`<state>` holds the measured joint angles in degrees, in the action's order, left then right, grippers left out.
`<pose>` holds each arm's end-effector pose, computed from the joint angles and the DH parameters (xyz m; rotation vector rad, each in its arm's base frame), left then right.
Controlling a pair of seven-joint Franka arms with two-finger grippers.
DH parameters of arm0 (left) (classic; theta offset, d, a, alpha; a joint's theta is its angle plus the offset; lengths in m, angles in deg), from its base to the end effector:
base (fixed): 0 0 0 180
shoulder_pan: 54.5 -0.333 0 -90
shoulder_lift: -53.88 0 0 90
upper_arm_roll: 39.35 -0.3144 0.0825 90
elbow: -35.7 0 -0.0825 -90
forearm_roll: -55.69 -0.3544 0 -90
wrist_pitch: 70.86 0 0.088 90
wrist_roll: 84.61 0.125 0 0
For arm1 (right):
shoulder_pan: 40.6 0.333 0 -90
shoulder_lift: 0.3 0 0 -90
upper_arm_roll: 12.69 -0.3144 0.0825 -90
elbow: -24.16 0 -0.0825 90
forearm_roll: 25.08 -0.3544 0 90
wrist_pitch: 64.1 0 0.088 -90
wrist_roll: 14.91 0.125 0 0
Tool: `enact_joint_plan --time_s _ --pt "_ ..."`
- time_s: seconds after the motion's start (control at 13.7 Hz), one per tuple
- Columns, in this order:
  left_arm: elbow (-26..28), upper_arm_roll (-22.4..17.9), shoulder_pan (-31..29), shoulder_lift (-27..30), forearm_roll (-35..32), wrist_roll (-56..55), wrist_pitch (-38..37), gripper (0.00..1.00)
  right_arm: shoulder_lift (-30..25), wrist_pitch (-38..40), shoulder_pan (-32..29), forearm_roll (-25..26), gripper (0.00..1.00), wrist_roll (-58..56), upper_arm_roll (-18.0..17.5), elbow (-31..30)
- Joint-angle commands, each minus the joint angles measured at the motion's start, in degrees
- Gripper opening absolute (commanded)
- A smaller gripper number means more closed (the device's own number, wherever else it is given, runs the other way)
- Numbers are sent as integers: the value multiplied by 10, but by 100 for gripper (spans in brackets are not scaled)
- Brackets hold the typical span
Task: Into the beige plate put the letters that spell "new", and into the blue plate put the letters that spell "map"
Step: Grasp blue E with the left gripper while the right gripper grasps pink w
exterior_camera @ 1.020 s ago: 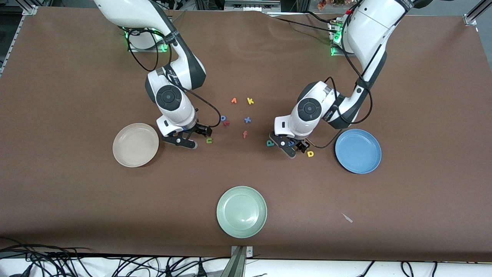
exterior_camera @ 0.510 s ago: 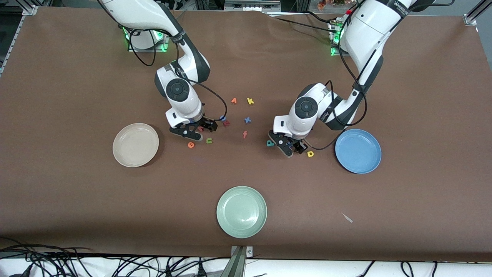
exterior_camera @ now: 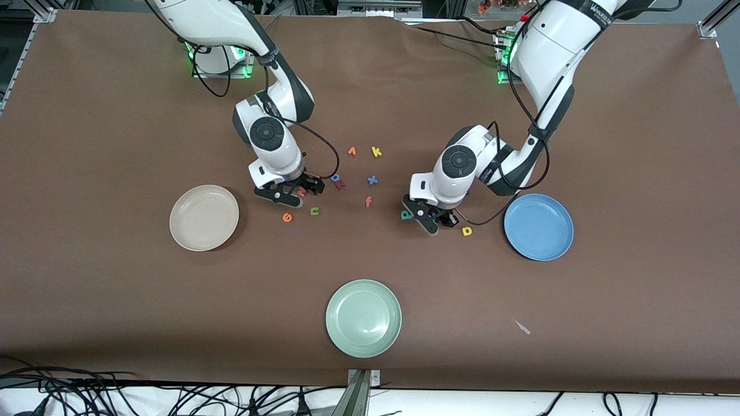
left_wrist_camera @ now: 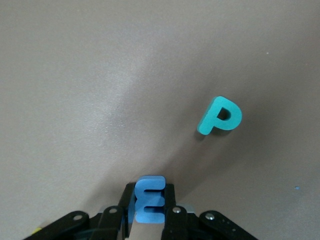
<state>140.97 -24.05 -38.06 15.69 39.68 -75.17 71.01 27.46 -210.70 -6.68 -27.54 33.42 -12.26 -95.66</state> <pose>0.5369 -0.3189 0.1789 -2.8335 1.3409 -0.0143 0.4713 0.3116 0.1914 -3.1036 0.4599 0.0406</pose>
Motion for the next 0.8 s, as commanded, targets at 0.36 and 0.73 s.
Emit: enact_joint_plan --time_s 0.36,0.73 --pt "-17 3 -62 78 -14 116 -110 0 1 -46 1 5 80 0 -1 -28" --pt "-19 3 -141 96 -12 238 -142 0 6 -59 1 6 55 0 -1 -30"
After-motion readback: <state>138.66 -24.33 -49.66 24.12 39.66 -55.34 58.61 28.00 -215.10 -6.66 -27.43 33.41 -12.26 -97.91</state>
